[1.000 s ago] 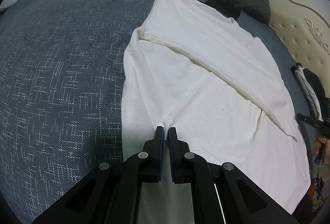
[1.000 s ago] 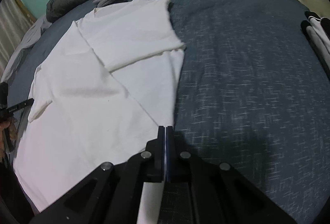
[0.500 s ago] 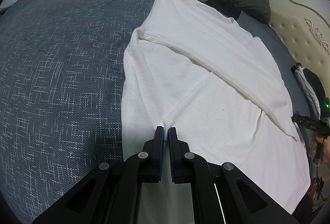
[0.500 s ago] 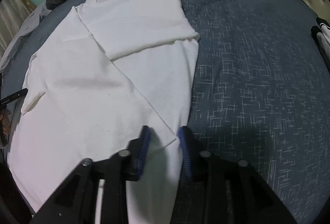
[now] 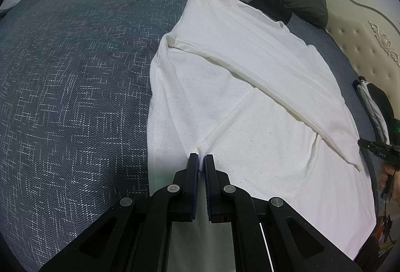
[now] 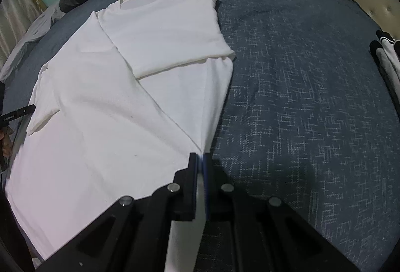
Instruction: Fold clothes
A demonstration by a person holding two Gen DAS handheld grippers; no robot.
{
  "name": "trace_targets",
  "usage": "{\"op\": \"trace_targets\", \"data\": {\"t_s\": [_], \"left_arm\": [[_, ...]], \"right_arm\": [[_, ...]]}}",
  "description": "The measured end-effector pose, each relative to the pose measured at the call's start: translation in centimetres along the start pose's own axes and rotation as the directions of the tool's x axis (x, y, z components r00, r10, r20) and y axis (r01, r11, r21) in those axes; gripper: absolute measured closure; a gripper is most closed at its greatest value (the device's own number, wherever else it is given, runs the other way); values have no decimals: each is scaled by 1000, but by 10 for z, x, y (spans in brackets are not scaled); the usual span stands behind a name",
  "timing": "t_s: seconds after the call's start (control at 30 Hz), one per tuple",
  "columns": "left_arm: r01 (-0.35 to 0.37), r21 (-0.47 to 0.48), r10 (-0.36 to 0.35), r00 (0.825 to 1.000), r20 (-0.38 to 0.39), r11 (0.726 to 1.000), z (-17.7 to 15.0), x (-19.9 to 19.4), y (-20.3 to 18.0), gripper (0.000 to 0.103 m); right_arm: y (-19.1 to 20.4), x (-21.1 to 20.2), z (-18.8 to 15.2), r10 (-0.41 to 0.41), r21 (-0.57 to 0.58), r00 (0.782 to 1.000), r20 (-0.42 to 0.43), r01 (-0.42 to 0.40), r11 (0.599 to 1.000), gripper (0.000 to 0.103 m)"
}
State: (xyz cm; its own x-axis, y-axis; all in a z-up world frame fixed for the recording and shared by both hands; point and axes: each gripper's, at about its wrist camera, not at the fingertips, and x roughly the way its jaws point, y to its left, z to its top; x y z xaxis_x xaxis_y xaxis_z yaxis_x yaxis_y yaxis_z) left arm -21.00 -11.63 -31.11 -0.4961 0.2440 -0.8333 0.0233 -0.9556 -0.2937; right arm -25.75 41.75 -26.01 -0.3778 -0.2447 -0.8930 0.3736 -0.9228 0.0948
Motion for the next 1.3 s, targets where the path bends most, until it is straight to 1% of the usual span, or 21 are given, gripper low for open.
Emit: {"op": "trace_targets", "data": {"t_s": [0.27, 0.37, 0.47, 0.6, 0.7, 0.77, 0.83, 0.93, 1.03, 1.13, 1.23, 1.3], "left_arm": [[3, -3, -3, 1000, -1, 1000, 0, 1, 1, 98], [3, -4, -3, 1000, -1, 1000, 3, 3, -1, 98], [2, -3, -2, 1000, -1, 1000, 3, 4, -2, 98], [1, -2, -1, 1000, -1, 1000, 3, 4, -2, 98], [-1, -1, 1, 1000, -1, 1000, 2, 3, -2, 98], [-3, 0, 3, 1000, 0, 1000, 1, 3, -2, 98], [-2, 1, 2, 1000, 0, 1000, 1, 2, -1, 98], [2, 0, -2, 1000, -1, 1000, 0, 2, 0, 98], [6, 1, -6, 1000, -3, 1000, 1, 2, 2, 98], [7, 3, -7, 1000, -4, 1000, 2, 2, 2, 98], [9, 3, -9, 1000, -6, 1000, 2, 1, 2, 98], [11, 2, -11, 1000, -6, 1000, 2, 1, 2, 98]], "right_arm": [[-1, 7, -6, -19, 11, 999, -45, 19, 1000, 100], [-4, 4, -7, -26, 36, 998, -53, 28, 999, 99], [-5, -5, -6, -35, 63, 999, -36, 37, 997, 98], [7, -23, 2, -19, 66, 999, 36, 16, 998, 98], [29, -23, 10, 57, 42, 996, 62, -59, 997, 98], [48, -11, 21, 94, 6, 995, 47, -94, 996, 98], [69, 4, 28, 111, -35, 994, 17, -111, 993, 98], [83, 27, 28, 111, -57, 993, -43, -113, 992, 98], [83, 39, 20, 112, -45, 989, -101, -117, 992, 98], [78, 37, 16, 133, -23, 983, -125, -137, 990, 98], [76, 34, 13, 120, -28, 981, -155, -126, 992, 98], [75, 29, 13, 107, -30, 985, -137, -112, 993, 98]]}}
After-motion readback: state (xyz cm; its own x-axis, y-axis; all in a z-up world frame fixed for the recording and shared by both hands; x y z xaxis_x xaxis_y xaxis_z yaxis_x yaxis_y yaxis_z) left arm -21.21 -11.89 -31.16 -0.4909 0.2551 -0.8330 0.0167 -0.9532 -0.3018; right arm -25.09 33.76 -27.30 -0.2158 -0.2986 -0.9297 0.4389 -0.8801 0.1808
